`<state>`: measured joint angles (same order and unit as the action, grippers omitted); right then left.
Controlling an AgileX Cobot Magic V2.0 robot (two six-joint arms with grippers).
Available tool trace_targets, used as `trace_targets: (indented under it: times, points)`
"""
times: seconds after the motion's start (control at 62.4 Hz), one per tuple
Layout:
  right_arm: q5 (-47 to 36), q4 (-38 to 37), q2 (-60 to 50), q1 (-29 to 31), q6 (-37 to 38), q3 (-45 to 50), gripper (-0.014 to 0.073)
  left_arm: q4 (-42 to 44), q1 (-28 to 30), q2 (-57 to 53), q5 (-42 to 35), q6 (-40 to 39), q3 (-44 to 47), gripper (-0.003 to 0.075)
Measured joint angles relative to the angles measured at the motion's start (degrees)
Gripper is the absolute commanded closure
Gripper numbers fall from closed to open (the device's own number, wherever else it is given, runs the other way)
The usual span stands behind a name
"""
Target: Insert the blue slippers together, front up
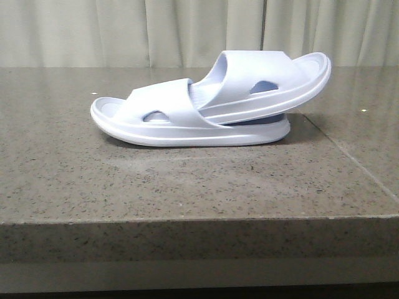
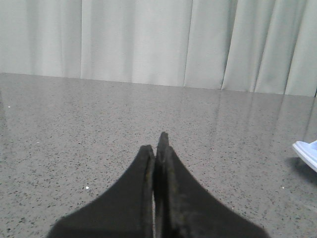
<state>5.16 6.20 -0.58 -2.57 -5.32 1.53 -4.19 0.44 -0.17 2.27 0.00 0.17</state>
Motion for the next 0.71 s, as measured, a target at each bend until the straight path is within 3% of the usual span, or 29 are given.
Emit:
trace_targets:
  times: [0.705]
  points:
    - [0.0,0.1,0.0,1.0,0.0,0.0,0.0712,0.0,0.0,0.0,0.0,0.0,0.0,0.0741]
